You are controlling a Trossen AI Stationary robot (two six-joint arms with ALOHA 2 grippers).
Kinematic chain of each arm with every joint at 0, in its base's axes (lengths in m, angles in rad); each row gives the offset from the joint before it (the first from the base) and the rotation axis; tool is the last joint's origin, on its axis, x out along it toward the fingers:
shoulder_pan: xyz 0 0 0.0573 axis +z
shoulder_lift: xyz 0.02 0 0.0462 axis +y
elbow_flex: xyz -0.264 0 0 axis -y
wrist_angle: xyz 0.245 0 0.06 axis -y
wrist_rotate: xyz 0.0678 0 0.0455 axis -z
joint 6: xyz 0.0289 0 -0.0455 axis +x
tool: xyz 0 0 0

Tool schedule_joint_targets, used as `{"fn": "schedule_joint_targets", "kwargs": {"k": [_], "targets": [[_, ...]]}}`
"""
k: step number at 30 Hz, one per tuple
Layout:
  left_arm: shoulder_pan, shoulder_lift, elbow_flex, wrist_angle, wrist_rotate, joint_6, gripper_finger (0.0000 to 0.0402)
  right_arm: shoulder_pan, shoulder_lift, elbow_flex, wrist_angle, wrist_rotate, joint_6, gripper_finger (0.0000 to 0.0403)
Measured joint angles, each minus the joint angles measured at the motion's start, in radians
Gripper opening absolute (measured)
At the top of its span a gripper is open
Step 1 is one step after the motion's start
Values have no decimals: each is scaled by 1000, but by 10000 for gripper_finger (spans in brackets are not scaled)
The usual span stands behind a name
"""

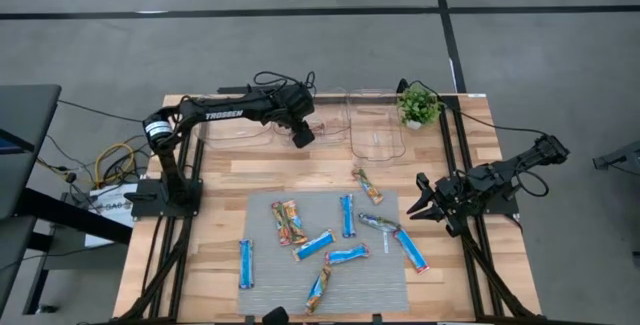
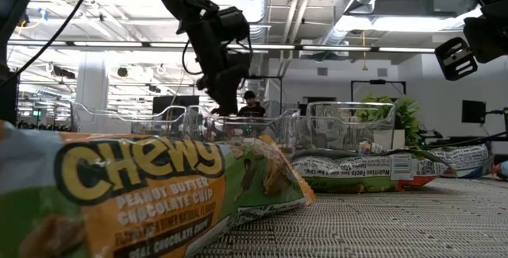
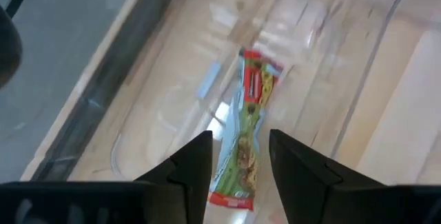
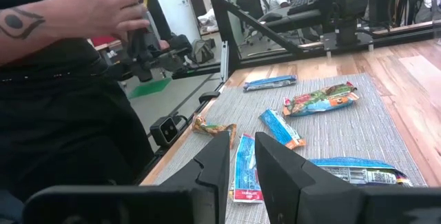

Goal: Pick and place Granola Bars by type
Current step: Put the red granola bar into the middle transparent bin

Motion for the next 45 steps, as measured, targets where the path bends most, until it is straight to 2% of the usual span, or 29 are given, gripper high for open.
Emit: {"fn": "schedule_joint_targets", "kwargs": {"k": [6,18,26,34,45], "targets": [[0,-73,0,61,25,-53,138,0,0,0,0,0,0,62],[-21,-243,0,298,137,-202,137,0,0,0,0,0,0,62],[-60,-268,0,360,217,-207,137,0,0,0,0,0,0,62],[-186,-268,0,286,288,-52,137,0,0,0,0,0,0,62],[-469,-268,0,-24,328,210,137,0,0,0,0,0,0,62]]}}
